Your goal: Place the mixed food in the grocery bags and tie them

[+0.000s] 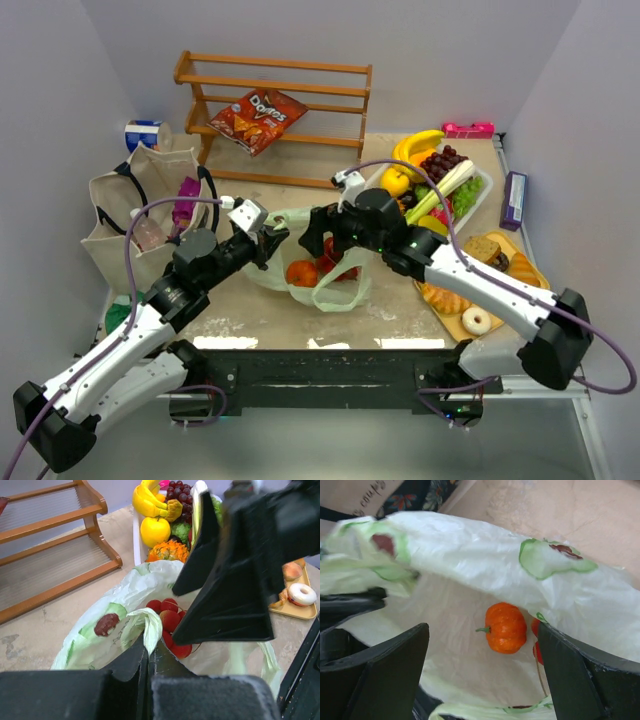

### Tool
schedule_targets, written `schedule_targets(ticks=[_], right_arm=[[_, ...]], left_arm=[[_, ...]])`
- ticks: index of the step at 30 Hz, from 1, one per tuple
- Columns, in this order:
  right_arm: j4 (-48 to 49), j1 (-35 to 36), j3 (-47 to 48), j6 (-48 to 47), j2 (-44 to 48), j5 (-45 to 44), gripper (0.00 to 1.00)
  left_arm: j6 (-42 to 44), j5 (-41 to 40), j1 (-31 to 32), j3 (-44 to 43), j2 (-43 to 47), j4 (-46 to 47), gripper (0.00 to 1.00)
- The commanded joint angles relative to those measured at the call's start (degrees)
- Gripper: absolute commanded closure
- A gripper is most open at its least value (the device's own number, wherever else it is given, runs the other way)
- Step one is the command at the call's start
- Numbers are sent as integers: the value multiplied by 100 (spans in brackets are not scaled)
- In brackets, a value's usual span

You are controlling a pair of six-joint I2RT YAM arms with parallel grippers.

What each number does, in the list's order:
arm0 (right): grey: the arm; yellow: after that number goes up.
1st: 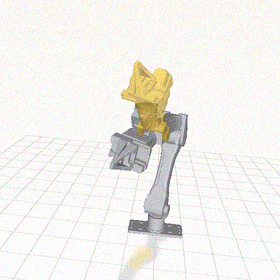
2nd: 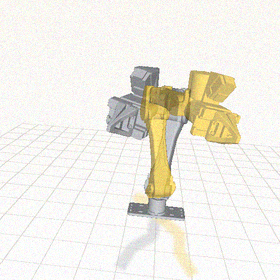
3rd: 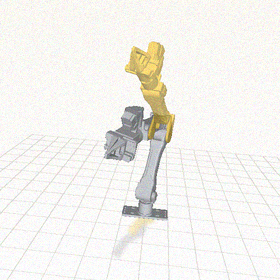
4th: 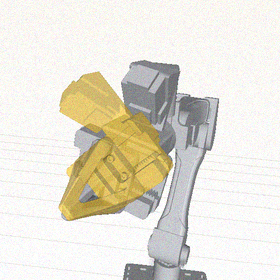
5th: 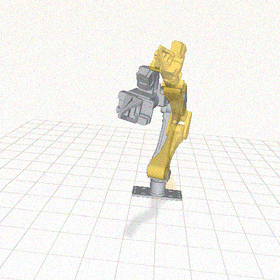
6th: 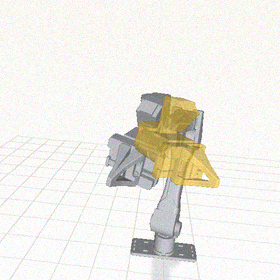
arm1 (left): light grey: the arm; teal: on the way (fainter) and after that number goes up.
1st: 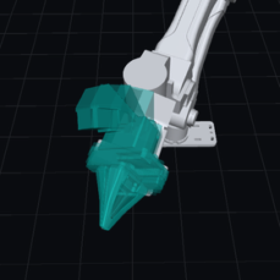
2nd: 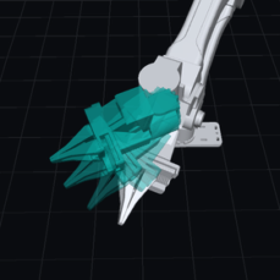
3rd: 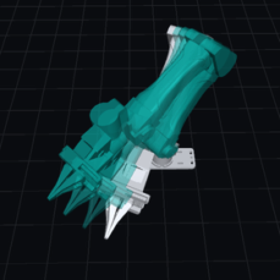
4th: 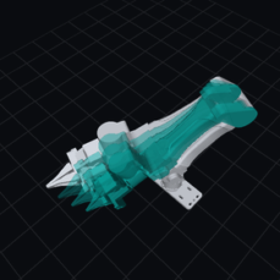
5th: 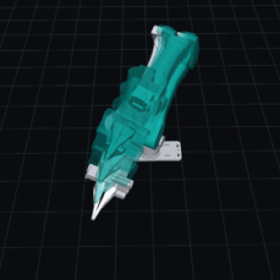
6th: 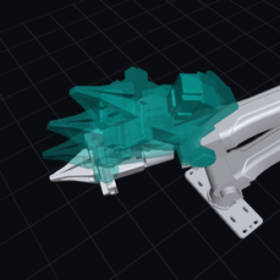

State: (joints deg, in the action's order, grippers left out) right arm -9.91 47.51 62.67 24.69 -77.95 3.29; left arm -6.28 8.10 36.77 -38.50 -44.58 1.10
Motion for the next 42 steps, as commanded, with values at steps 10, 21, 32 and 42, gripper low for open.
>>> schedule_targets(ticks=[10, 21, 32, 42], right_arm=[[-1626, -1989, -247, -412, 1845, -1277, 1], [-1322, -3889, -432, -123, 950, -1129, 1], [-196, -4487, 25, 370, -466, -1358, 6], [481, -4505, 324, 405, -1283, -1287, 15]], left_arm=[[57, -28, -39, -131, 89, 136, 100], [57, 7, -30, -131, 195, 127, 100], [48, 52, -30, -131, 204, 127, 100], [48, 95, -21, -131, 177, 136, 100]])
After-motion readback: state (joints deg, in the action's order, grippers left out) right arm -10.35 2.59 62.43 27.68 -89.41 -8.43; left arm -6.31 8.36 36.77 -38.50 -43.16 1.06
